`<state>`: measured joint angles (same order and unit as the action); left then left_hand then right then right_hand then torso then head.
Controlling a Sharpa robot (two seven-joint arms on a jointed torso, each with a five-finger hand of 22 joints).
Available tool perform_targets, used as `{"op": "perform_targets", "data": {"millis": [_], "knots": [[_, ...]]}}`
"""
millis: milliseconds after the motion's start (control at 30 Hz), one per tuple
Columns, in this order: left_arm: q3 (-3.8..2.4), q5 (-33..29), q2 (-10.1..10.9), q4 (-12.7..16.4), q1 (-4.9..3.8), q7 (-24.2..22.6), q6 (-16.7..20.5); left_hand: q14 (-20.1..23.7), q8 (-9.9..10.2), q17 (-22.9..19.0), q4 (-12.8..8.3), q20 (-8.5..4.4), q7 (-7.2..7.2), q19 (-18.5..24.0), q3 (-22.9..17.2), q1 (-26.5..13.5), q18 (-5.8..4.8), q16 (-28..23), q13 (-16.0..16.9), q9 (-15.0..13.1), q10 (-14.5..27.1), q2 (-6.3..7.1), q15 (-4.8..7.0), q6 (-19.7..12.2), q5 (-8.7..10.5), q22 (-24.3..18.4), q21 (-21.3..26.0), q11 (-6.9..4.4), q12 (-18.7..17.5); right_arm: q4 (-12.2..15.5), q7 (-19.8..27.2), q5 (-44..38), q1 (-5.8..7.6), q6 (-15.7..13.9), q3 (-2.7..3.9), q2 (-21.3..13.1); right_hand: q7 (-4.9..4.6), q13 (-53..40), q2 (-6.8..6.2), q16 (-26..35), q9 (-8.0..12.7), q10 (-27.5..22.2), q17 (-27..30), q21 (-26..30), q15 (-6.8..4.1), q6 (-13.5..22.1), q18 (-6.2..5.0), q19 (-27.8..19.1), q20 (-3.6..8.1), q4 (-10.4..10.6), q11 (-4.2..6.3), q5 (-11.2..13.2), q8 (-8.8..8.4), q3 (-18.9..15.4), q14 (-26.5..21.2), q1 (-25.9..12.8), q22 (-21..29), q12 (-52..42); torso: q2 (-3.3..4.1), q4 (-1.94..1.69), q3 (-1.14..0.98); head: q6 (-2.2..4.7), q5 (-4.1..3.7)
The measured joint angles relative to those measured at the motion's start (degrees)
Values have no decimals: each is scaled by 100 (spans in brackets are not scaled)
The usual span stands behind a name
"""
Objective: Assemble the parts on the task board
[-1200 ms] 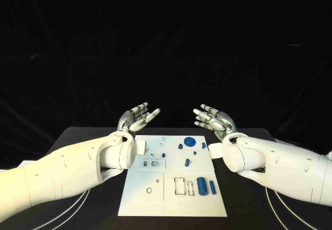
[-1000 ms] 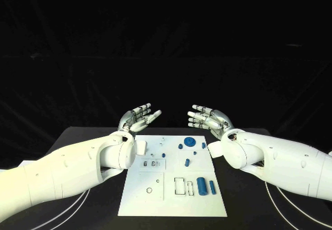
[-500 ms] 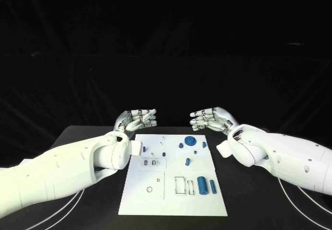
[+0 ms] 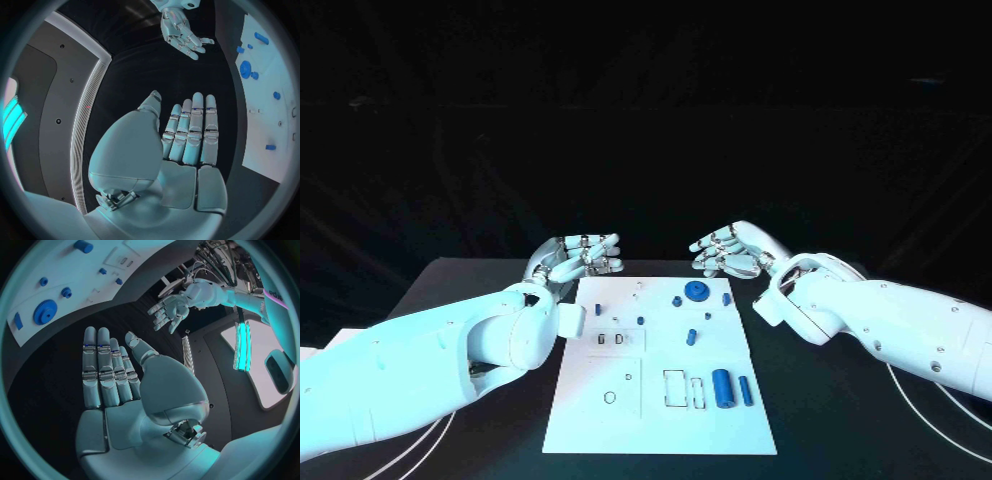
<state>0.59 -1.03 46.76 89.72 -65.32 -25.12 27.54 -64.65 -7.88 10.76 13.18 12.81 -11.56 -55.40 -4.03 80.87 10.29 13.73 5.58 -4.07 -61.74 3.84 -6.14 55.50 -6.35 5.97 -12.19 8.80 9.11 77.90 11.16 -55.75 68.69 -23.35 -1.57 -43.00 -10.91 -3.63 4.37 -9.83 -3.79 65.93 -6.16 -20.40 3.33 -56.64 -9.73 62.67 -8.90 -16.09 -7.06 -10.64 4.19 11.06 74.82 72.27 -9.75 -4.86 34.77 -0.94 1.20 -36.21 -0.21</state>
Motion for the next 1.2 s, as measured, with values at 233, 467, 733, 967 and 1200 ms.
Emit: {"op": "perform_targets", "data": {"millis": [233,467,733,967,1200], "knots": [[-27,-5,159,433,-4,36,-95,0,0,7,-22,-21,0,-20,-4,24,0,-17,-7,6,0,-24,0,0,0,-7,18,0,0,8,-672,-1387,100,222,18,45,161,-18,-272,-474,-5,396,-505,-1182,-317,-284,0,528,325,-13,199,-46,-25,196,885,-29,-695,88,179,-86,21,31,-115],[-55,-8,278,829,-13,79,-176,0,26,14,-29,-1,-20,-41,3,24,0,-22,-7,6,0,-24,0,20,0,-13,21,0,-24,-22,-1182,-2583,191,509,30,153,181,-17,-356,-977,-5,290,-962,-1746,-326,-304,1,483,365,28,219,-46,-29,330,893,-114,-1071,111,339,-193,47,118,-213],[-97,-10,370,1120,-36,129,-272,0,26,28,-58,-1,-20,-41,4,24,0,-44,-20,11,21,-23,0,20,0,-19,45,21,-44,-98,-1559,-3507,219,828,30,283,204,-24,-424,-2237,-4,114,-1732,-2690,-345,-325,1,486,368,111,209,3,-29,508,912,-182,-1813,111,521,-285,57,183,-278],[-119,-11,406,1222,-61,160,-323,1,48,38,-74,-1,-20,-41,20,24,-1,-44,-27,17,21,-23,0,20,0,-31,44,21,-50,-162,-1704,-3844,224,1081,30,345,225,-25,-447,-2949,-3,73,-2189,-3846,-345,-345,91,734,366,162,227,13,-29,651,912,-205,-3147,111,643,-335,55,169,-326],[-124,-12,419,1226,-66,178,-343,1,48,42,-74,-1,-32,-41,20,24,-1,-70,-27,17,21,-23,0,7,0,-35,67,21,-79,-228,-1783,-3994,225,1294,30,367,235,-9,-469,-3062,-3,-67,-2257,-3957,-345,-335,91,701,333,183,187,67,-29,672,912,-228,-3251,111,726,-354,46,170,-355]]}}
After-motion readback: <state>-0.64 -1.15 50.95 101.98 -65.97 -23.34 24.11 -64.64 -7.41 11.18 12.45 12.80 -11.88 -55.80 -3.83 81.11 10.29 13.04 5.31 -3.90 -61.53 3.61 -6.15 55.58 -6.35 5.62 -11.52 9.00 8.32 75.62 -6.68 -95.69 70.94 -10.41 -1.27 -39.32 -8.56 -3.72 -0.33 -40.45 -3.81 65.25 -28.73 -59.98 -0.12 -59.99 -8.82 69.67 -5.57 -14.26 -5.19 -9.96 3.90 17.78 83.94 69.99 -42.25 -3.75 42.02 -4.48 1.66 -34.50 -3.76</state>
